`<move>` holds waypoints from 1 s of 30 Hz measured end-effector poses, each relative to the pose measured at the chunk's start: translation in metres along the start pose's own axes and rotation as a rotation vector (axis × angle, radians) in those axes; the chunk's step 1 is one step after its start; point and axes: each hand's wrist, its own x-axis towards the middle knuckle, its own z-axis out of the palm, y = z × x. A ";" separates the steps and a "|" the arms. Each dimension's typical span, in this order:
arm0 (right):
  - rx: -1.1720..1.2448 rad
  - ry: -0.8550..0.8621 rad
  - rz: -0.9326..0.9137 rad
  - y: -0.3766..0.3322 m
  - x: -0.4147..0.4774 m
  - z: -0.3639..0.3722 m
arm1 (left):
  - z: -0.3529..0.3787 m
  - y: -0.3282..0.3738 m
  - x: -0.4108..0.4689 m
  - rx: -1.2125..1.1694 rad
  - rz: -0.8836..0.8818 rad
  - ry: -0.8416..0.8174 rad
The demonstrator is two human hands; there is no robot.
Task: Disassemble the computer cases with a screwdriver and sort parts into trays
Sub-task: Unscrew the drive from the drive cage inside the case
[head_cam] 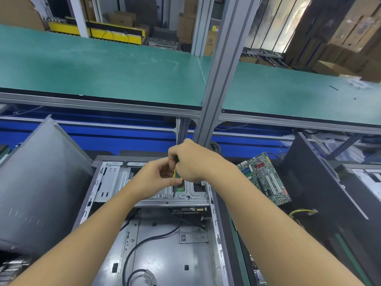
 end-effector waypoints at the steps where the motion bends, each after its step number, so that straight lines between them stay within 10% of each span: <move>1: 0.000 -0.015 -0.011 0.000 0.000 0.000 | 0.001 -0.001 0.002 0.061 -0.008 0.018; 8: -0.024 0.147 0.121 0.005 0.006 0.009 | 0.007 -0.007 0.010 0.327 -0.078 0.015; 15: 0.033 0.067 0.071 0.006 0.006 0.007 | -0.005 0.004 -0.001 -0.130 0.003 -0.131; 30: -0.122 0.136 0.161 -0.001 0.001 0.011 | 0.004 0.008 0.002 0.085 -0.028 -0.078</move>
